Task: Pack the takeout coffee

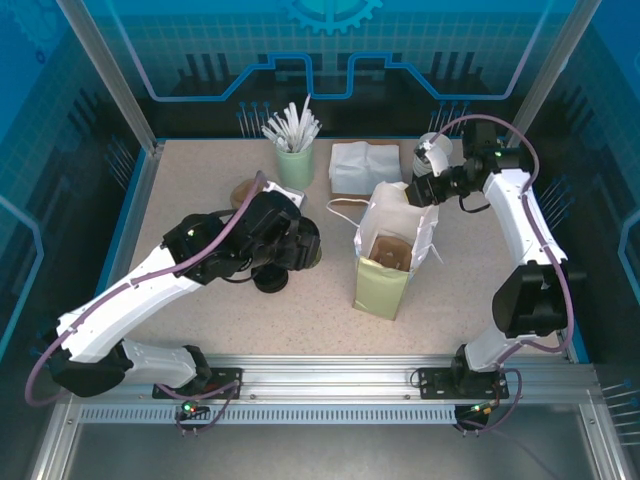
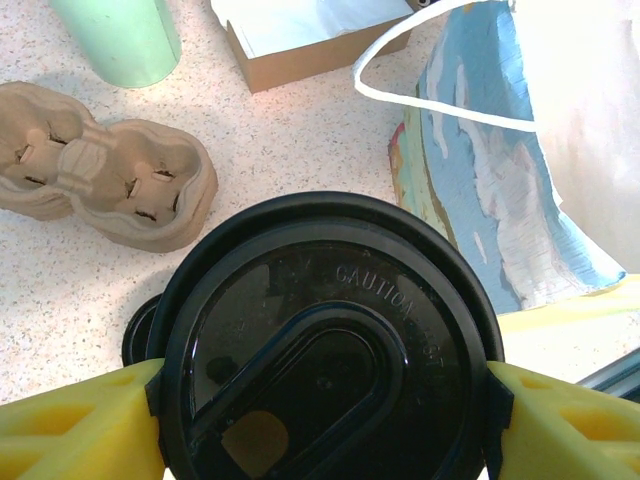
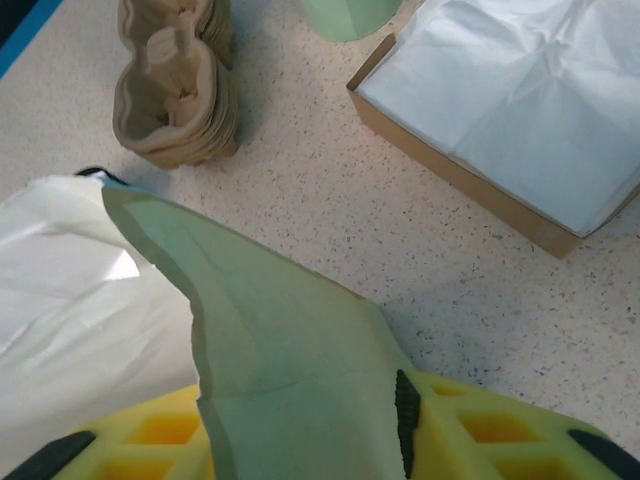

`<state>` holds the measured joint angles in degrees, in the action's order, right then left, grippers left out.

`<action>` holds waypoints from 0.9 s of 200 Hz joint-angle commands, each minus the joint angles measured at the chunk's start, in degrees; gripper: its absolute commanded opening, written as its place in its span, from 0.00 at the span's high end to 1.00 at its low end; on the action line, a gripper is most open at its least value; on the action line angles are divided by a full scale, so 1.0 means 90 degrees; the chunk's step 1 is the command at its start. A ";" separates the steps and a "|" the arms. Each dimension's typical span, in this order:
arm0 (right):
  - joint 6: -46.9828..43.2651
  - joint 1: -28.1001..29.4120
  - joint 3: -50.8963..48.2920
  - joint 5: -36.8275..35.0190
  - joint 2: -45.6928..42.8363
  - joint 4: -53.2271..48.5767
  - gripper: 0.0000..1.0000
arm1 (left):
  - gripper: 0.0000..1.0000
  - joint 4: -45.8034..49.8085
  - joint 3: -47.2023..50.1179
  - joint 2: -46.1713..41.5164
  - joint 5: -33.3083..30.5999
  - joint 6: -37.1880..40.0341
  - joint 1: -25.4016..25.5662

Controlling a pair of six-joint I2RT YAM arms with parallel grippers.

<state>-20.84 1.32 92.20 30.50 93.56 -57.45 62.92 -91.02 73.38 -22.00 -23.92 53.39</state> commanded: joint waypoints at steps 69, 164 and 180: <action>-0.0085 0.0456 0.0117 0.0388 -0.0532 0.0176 0.93 | 0.26 0.0256 -0.0661 -0.0136 0.0369 0.0285 -0.0041; 0.1250 0.1254 0.0095 -0.0653 -0.1053 0.0553 0.95 | 0.27 0.0493 -0.1568 -0.0146 0.0646 0.0599 -0.0027; 0.1357 0.1347 0.0124 -0.0750 -0.1079 0.0562 0.95 | 0.27 0.0529 -0.1672 -0.0146 0.0677 0.0634 -0.0030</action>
<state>-12.14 12.03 92.49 26.13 85.65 -53.45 66.13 -103.55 73.08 -17.65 -20.27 53.41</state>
